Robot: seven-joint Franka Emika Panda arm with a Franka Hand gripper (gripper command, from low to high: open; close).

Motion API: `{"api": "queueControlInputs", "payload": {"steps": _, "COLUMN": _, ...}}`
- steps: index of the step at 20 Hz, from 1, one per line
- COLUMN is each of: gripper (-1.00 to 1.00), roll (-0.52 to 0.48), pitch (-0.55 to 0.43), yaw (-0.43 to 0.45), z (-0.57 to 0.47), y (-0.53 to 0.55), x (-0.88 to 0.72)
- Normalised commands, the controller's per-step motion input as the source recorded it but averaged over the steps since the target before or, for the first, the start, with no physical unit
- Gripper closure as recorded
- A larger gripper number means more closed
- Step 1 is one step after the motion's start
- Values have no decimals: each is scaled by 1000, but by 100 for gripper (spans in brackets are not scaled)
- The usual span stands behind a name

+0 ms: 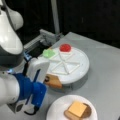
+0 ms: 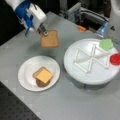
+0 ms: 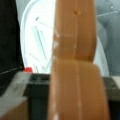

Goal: Ingredient selection for cheeseburger or sandwich

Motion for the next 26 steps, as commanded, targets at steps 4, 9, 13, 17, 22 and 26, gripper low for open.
{"api": "queueControlInputs", "payload": {"steps": 4, "gripper": 100, "roll": 349, "pitch": 48, "yaw": 192, "z": -62, "y": -385, "x": 548}}
{"api": "queueControlInputs", "payload": {"steps": 9, "gripper": 100, "roll": 372, "pitch": 13, "yaw": 170, "z": -88, "y": -271, "x": 530}}
{"api": "queueControlInputs", "payload": {"steps": 13, "gripper": 100, "roll": 299, "pitch": -51, "yaw": 166, "z": -156, "y": -188, "x": 528}}
{"api": "queueControlInputs", "payload": {"steps": 17, "gripper": 100, "roll": 222, "pitch": -88, "yaw": 164, "z": -243, "y": -132, "x": 529}}
{"api": "queueControlInputs", "payload": {"steps": 22, "gripper": 100, "roll": 203, "pitch": -84, "yaw": 168, "z": -115, "y": -168, "x": 427}}
{"api": "queueControlInputs", "payload": {"steps": 26, "gripper": 100, "roll": 221, "pitch": -153, "yaw": 150, "z": -84, "y": -160, "x": 399}}
